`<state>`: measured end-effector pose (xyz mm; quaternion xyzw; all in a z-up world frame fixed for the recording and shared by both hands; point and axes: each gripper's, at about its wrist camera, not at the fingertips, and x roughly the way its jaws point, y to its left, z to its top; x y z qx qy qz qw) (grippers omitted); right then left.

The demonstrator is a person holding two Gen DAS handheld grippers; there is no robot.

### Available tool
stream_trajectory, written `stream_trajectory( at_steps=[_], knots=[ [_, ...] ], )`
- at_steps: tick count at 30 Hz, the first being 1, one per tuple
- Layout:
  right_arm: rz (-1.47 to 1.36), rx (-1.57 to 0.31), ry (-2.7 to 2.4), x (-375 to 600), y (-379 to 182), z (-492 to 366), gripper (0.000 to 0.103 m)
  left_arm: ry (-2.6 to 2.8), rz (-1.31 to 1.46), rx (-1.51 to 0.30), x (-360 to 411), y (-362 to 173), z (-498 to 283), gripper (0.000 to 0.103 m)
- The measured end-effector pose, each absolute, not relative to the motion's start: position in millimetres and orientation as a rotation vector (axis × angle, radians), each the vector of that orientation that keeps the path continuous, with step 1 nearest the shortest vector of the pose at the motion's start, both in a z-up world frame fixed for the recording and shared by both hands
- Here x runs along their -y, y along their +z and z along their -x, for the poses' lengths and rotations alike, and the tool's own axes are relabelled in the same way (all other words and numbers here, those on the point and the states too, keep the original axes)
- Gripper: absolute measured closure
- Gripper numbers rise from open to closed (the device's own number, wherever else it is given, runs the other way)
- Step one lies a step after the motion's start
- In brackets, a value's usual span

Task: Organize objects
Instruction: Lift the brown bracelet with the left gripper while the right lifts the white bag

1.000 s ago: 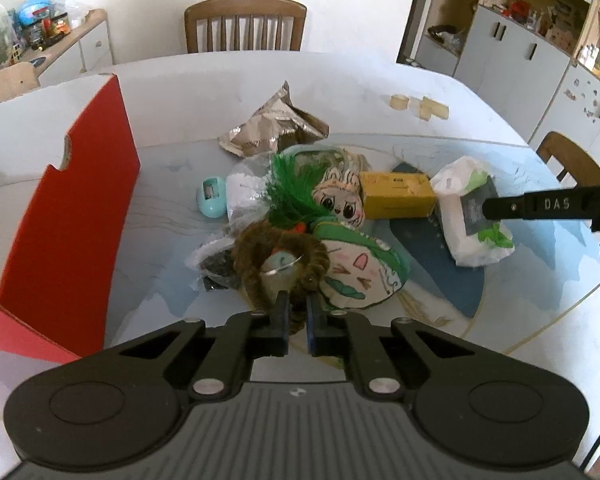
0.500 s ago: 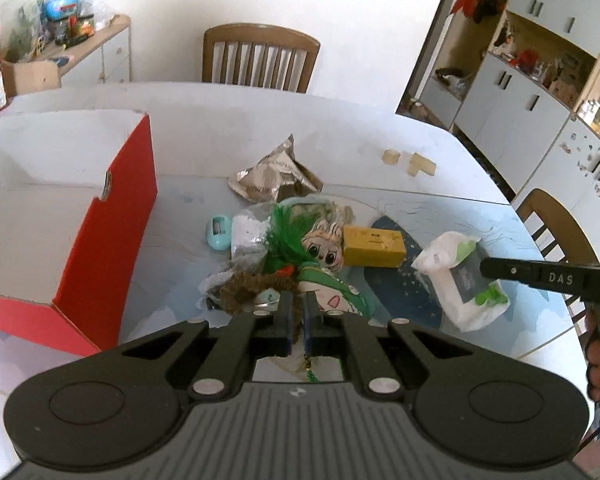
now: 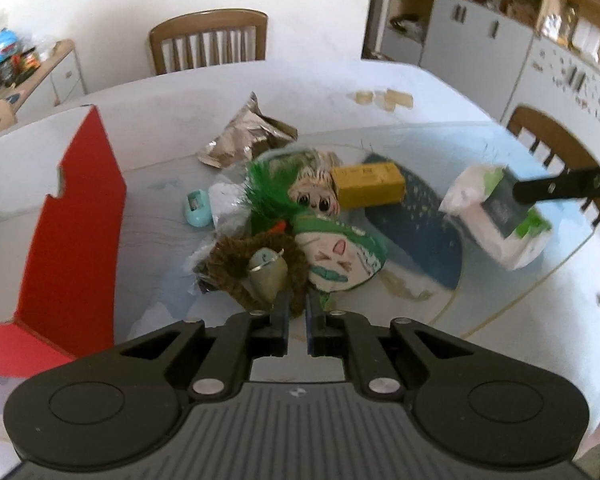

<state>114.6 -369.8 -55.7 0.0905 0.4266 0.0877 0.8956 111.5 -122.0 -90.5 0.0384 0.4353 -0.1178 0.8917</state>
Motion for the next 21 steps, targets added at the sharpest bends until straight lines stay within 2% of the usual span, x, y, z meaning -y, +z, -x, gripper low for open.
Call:
stream_trajectory(
  at_steps=[6,17,19,21],
  knots=[
    [-0.195,-0.894,0.16,366,-58,-109,0.098,-0.264,-0.11,-0.904,126,-101,-118,0.096],
    [-0.211,-0.893,0.171,366,-58,-111,0.097,-0.242,0.043,-0.909,94,-94,-117,0.093],
    [-0.209,-0.893,0.177,364,-57,-113,0.097,-0.209,0.043,-0.923,89,-98,-119,0.085],
    [-0.205,-0.892,0.183,363,-57,-114,0.097,-0.184,0.047,-0.93,84,-103,-119,0.057]
  ],
)
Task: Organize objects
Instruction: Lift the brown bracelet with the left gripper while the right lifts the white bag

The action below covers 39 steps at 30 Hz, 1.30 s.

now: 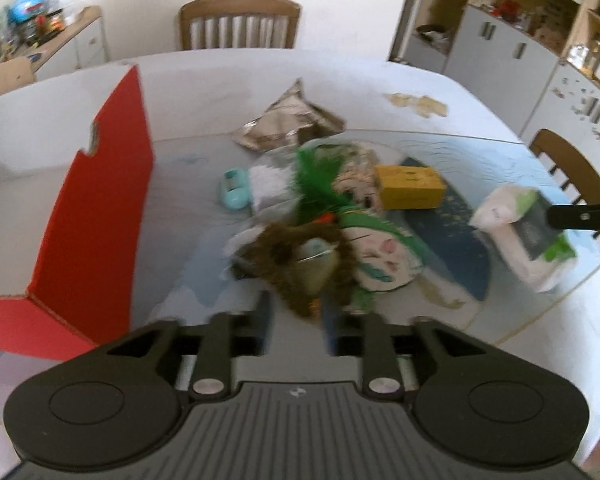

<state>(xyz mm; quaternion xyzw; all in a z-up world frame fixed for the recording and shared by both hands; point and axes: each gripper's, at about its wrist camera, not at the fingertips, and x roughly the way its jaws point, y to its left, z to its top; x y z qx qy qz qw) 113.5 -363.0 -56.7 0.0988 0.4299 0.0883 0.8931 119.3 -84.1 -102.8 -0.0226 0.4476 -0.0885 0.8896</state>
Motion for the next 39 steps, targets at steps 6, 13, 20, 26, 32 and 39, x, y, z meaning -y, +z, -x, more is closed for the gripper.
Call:
stream_trajectory(
  at_steps=[6,13,20,26,32,39],
  knots=[
    [-0.197,-0.903,0.19,361,-58,-115,0.097,-0.133,0.065,-0.912,73,-113,-122,0.042],
    [-0.187,-0.911,0.191,360,-59,-116,0.097,-0.108,0.148,-0.937,66,-123,-133,0.043],
    [-0.188,-0.914,0.184,360,-60,-116,0.097,-0.177,0.245,-0.944,66,-125,-139,0.056],
    [-0.181,-0.916,0.179,360,-60,-114,0.097,-0.238,0.227,-0.931,78,-122,-142,0.083],
    [-0.181,-0.912,0.182,359,-59,-113,0.097,-0.208,0.243,-0.919,75,-112,-140,0.093],
    [-0.185,-0.894,0.18,356,-53,-111,0.097,-0.237,0.272,-0.865,68,-84,-133,0.097]
  ],
)
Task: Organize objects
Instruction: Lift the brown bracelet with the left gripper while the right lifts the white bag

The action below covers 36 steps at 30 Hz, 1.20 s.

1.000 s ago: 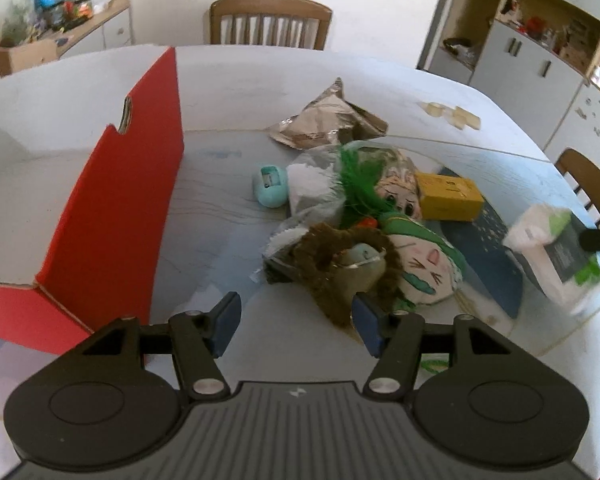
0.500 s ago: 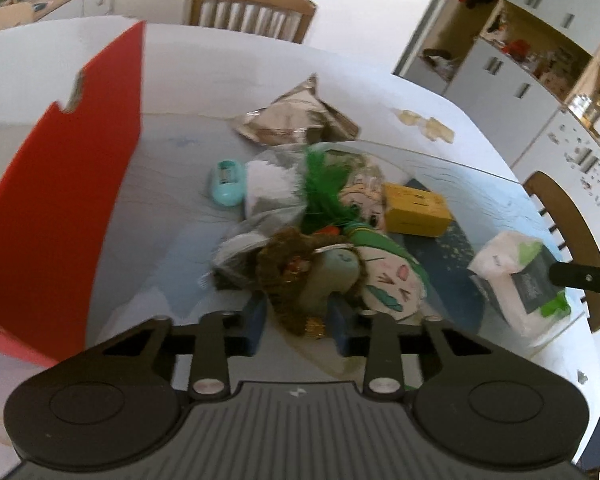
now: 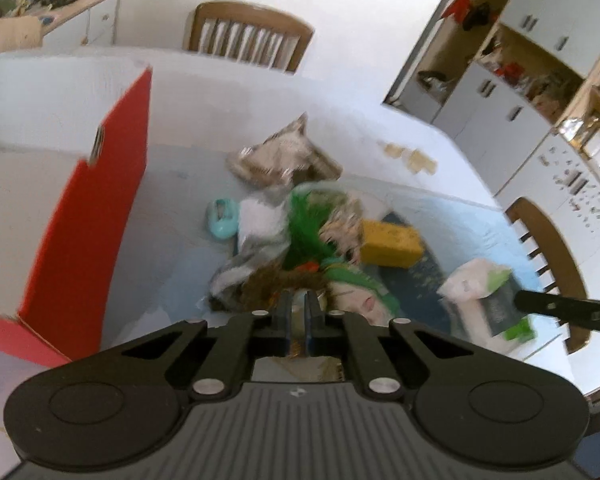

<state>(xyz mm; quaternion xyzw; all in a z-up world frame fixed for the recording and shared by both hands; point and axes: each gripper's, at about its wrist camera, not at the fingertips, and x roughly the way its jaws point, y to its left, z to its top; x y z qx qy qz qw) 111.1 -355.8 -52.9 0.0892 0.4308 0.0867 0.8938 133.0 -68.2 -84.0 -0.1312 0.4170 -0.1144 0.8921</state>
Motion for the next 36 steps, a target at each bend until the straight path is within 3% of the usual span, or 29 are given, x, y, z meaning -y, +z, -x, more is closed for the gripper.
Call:
stream_trajectory(
  at_steps=[10,15,17,26,29,31,36],
  knots=[
    [-0.198,-0.88,0.163,350,-48,-107,0.097,-0.212,0.199,-0.933,61,-98,-142,0.092],
    [-0.203,-0.894,0.147,352,-52,-105,0.097,-0.216,0.217,-0.946,61,-114,-148,0.061],
    [-0.203,-0.898,0.144,353,-53,-105,0.097,-0.207,0.217,-0.948,62,-119,-150,0.06],
    [-0.2,-0.908,0.135,360,-57,-107,0.097,-0.227,0.287,-0.933,62,-126,-158,0.061],
    [-0.197,-0.907,0.137,361,-57,-108,0.097,-0.235,0.299,-0.925,64,-125,-158,0.072],
    [-0.195,-0.907,0.138,362,-57,-108,0.097,-0.241,0.291,-0.915,67,-123,-156,0.086],
    [-0.191,-0.905,0.142,363,-56,-109,0.097,-0.262,0.247,-0.87,76,-112,-151,0.095]
  ],
)
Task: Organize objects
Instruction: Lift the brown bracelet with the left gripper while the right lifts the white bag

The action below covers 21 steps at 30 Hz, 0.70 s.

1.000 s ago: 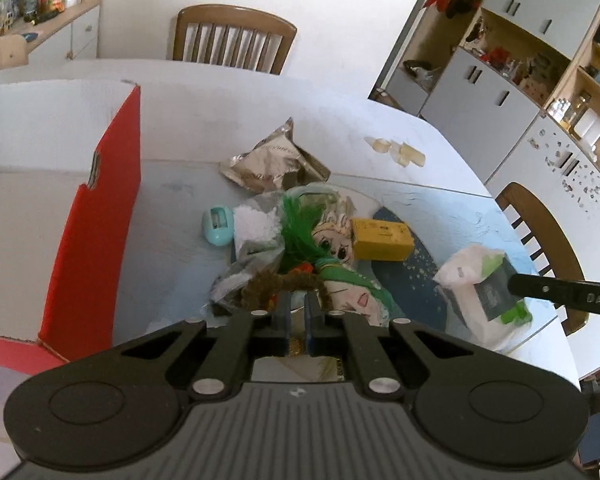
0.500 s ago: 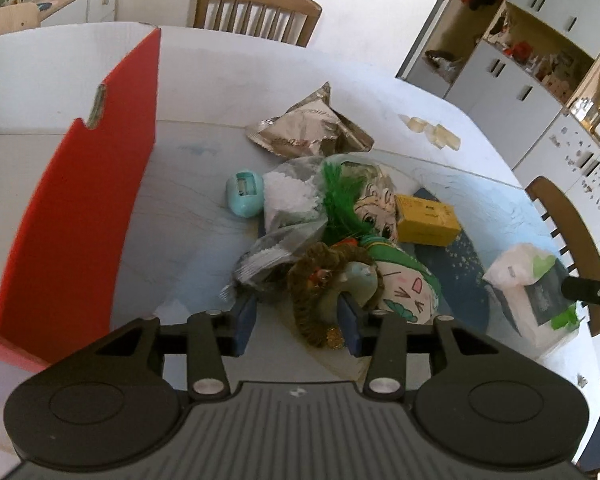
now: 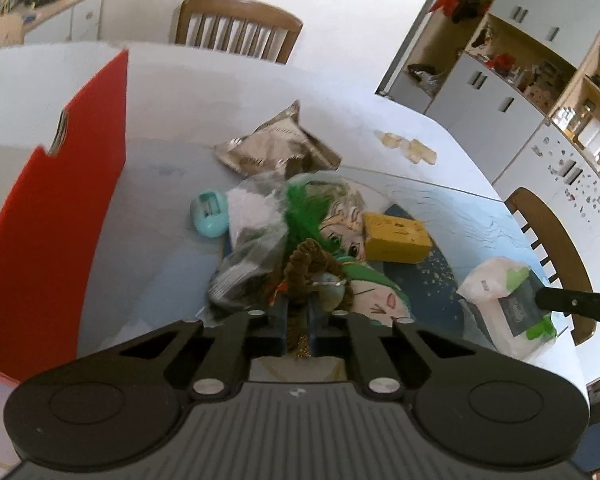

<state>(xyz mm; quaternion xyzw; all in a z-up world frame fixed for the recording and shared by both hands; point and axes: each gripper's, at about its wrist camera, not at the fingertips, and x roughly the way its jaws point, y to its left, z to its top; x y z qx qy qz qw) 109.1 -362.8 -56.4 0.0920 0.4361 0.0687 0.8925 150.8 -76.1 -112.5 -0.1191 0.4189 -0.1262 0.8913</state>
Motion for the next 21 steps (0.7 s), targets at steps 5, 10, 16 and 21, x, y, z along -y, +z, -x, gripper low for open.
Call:
stream_trajectory(
  at_steps=[5,10,16,21],
  knots=[
    [-0.196,-0.896,0.142,364,-54,-109,0.097,-0.264,0.246,-0.816,75,-91,-142,0.097],
    [-0.209,-0.883,0.143,365,-51,-109,0.097,-0.297,0.27,-0.778,67,-62,-130,0.097],
    [-0.209,-0.856,0.163,358,-40,-106,0.097,-0.306,0.288,-0.785,54,-39,-124,0.097],
    [-0.194,-0.822,0.203,340,-26,-105,0.097,-0.302,0.296,-0.763,37,-19,-119,0.097]
  ],
)
